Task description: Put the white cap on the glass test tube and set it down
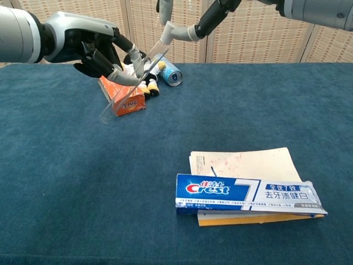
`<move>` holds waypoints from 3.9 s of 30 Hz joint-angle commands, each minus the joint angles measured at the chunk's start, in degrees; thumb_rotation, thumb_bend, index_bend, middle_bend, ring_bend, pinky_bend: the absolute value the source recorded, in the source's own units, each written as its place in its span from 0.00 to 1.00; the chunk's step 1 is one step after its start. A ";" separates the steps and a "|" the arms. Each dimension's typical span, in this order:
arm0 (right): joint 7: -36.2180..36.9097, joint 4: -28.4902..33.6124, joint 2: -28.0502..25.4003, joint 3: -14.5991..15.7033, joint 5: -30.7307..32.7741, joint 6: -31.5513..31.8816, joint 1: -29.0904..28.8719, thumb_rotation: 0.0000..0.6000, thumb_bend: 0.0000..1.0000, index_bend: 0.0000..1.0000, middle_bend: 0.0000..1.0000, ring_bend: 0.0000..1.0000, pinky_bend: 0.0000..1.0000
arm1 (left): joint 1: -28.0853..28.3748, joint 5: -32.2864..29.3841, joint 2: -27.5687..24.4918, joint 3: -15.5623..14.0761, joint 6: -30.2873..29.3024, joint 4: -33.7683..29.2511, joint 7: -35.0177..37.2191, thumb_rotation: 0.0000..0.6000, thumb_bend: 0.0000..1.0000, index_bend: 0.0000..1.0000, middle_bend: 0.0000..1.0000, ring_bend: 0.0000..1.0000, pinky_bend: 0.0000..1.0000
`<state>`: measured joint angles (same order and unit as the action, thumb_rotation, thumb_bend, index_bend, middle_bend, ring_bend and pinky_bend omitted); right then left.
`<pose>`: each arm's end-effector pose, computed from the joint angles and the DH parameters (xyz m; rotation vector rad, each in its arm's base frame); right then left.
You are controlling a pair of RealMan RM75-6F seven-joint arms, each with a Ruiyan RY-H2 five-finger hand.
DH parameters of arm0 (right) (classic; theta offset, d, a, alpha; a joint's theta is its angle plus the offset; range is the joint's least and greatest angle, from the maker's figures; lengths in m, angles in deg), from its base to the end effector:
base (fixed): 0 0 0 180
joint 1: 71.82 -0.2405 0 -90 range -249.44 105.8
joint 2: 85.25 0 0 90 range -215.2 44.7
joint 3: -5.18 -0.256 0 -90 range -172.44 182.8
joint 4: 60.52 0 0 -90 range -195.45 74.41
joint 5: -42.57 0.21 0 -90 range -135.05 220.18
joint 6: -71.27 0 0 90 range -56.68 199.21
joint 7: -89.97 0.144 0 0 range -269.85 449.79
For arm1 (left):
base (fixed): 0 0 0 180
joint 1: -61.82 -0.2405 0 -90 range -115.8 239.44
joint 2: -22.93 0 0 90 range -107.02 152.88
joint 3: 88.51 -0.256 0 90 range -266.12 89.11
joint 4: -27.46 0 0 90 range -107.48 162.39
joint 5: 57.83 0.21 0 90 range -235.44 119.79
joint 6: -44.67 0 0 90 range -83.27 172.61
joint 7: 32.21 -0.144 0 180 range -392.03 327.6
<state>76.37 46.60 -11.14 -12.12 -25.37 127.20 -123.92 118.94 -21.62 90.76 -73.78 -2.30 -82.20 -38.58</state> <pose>-0.0156 -0.3328 0.0633 2.0055 -0.8363 1.3611 -0.0581 0.3500 0.0572 -1.8064 -1.4938 -1.0633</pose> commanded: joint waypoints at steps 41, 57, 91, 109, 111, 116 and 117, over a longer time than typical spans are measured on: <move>-1.59 -1.52 1.44 1.41 3.06 -2.53 -2.29 1.00 0.21 0.32 0.13 0.00 0.00 | 0.92 0.00 0.36 -1.60 -1.48 0.65 -1.56 1.00 0.34 0.58 1.00 1.00 1.00; 1.77 1.01 -4.25 2.54 0.28 2.36 2.97 1.00 0.09 0.05 0.10 0.00 0.00 | 3.23 -0.95 7.55 -7.60 -9.08 8.52 -17.12 1.00 0.34 0.58 1.00 1.00 1.00; 13.39 -4.28 -8.74 3.50 -4.98 4.25 10.26 1.00 0.09 0.05 0.10 0.00 0.00 | 7.98 -14.36 26.90 -7.19 -13.63 26.39 -42.76 1.00 0.34 0.42 1.00 1.00 1.00; 12.03 -1.97 -19.36 6.66 -6.12 5.93 16.91 1.00 0.25 0.06 0.15 0.00 0.04 | -8.03 4.76 3.78 -7.90 -23.02 5.34 -24.38 1.00 0.34 0.36 0.96 0.92 1.00; 12.40 -1.78 -20.71 7.59 -6.88 7.31 18.78 1.00 0.28 0.10 0.18 0.01 0.12 | -11.37 9.14 1.02 -9.04 -24.97 4.82 -20.53 1.00 0.34 0.35 0.91 0.85 1.00; 15.42 -2.04 -23.33 9.78 -9.51 10.67 23.29 1.00 0.33 0.16 0.20 0.04 0.16 | -19.20 18.86 -2.58 -12.00 -30.96 7.27 -12.29 1.00 0.34 0.35 0.79 0.71 0.85; 15.86 -2.21 -23.80 10.37 -10.29 11.81 24.50 1.00 0.34 0.17 0.21 0.04 0.17 | -21.02 20.60 -3.24 -12.66 -32.18 7.93 -10.43 1.00 0.34 0.35 0.75 0.68 0.82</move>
<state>91.23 44.56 -34.05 -2.73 -34.48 137.60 -100.87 102.25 -5.24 90.04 -84.35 -30.85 -75.34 -53.42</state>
